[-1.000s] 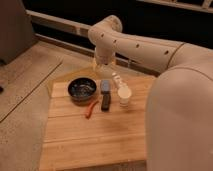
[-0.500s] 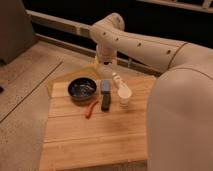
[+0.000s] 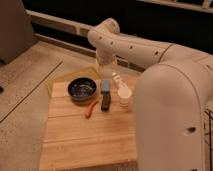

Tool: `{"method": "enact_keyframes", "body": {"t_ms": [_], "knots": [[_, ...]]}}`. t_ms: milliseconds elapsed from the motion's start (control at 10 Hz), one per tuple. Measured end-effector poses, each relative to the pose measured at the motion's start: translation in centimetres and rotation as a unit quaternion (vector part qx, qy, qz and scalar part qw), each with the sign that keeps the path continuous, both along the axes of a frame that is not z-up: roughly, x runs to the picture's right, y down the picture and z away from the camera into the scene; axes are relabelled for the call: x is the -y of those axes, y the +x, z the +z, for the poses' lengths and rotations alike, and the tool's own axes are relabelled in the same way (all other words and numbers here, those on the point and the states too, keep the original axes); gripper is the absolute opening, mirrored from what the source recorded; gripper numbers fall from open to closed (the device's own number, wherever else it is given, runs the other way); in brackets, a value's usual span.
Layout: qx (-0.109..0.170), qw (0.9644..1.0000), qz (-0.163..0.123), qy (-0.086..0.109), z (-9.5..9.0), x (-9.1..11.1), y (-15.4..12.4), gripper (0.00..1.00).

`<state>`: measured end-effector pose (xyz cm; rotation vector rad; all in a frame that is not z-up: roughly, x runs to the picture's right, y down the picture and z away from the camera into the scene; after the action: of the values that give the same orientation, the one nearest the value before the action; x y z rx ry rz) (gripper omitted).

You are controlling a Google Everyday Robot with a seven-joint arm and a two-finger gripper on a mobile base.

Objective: Place the white sponge in the ceramic bowl

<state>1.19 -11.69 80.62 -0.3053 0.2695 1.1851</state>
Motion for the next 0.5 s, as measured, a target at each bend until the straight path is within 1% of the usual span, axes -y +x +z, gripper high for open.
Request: {"method": "enact_keyframes", "body": {"t_ms": [100, 200, 300, 400, 500], "knots": [[0.005, 1.0, 0.0, 0.004, 1.1, 0.4, 0.0, 0.65], [0.014, 0.9999, 0.006, 0.006, 2.1, 0.6, 0.0, 0.65], [0.029, 0.9993, 0.024, 0.009, 3.2, 0.8, 0.1, 0.65], [0.052, 0.9973, 0.053, 0.008, 4.7, 0.8, 0.3, 0.65], [0.061, 0.9958, 0.068, 0.007, 5.6, 0.7, 0.6, 0.65]]}}
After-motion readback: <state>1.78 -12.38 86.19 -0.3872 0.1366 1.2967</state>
